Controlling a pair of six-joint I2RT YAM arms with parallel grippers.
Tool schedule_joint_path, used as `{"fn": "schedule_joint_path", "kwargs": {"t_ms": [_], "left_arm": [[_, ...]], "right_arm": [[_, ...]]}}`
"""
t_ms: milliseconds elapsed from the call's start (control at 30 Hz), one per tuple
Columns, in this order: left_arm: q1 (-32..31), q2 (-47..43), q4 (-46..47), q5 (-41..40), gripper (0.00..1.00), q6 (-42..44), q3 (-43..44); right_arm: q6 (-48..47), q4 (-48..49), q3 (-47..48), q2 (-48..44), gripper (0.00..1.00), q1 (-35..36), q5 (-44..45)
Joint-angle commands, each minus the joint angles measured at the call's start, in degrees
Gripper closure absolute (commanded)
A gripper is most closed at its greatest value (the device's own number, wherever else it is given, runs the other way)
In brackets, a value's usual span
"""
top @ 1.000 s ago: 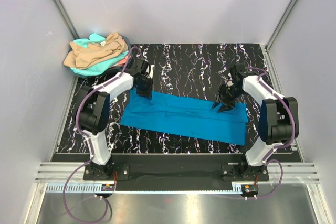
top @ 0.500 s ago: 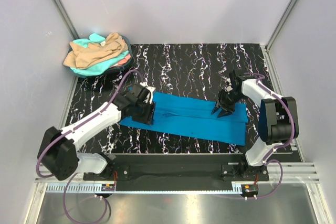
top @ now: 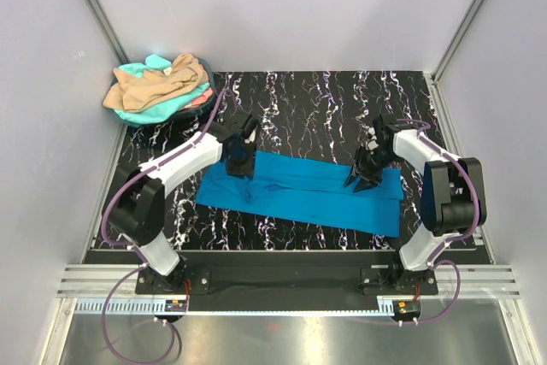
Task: Fold and stack the t-shirts
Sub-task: Fold the tshirt
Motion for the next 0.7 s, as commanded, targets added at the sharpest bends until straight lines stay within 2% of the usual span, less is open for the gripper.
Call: {"fn": "schedule_joint_path", "kwargs": {"t_ms": [0,33,67,133,267,333,433,467,533,600,667], "left_arm": [[1.85,-0.37,1.09,-1.70,0.67,-0.65,1.99],[2.47,0.07,0.91,-1.18,0.70,-0.57,2.17],[3.52,0.86,0.83,-0.57,0.68,-0.39,2.60],[3.71,1.83,1.09,1.36,0.60,0.49,3.13],[3.01,4.20,4.42,9.60,0.51,1.02,2.00],[1.87,3.08,9.14,13.75,0.51,1.46,-0.63],[-0.59,-0.35,11.81,20.42,0.56,1.20,-4.33],[-1.03,-1.15,11.12,21.58,0.65,0.15,-6.08],[-1.30,-5.17,11.45,26.31,0.69,-0.74,-9.15],[-1.30,-8.52,9.28,24.33,0.73,0.75,-10.84],[-1.13,-12.30,5.67,20.02,0.72,3.81,-9.62]], "right_arm": [[-1.04,0.57,-0.78,-2.00,0.57,-0.16,-1.03],[-1.13,0.57,-0.87,-2.09,0.57,-0.24,-0.94],[-1.13,0.48,-0.96,-2.18,0.56,-0.42,-1.12],[-1.22,0.57,-1.04,-2.27,0.57,-0.33,-1.12],[-1.48,0.31,-0.78,-1.83,0.57,-0.42,-1.56],[-1.31,0.40,-0.78,-1.83,0.58,-0.42,-1.73],[-1.48,-0.04,-0.34,-1.91,0.59,-0.42,-1.65],[-1.65,-0.13,-0.34,-1.83,0.59,-0.51,-1.39],[-1.66,-0.22,-0.69,-2.18,0.59,-0.68,-1.38],[-1.48,0.13,-1.13,-2.44,0.60,-0.77,-1.56],[-1.31,0.39,-1.48,-2.44,0.60,-0.77,-1.65]]}}
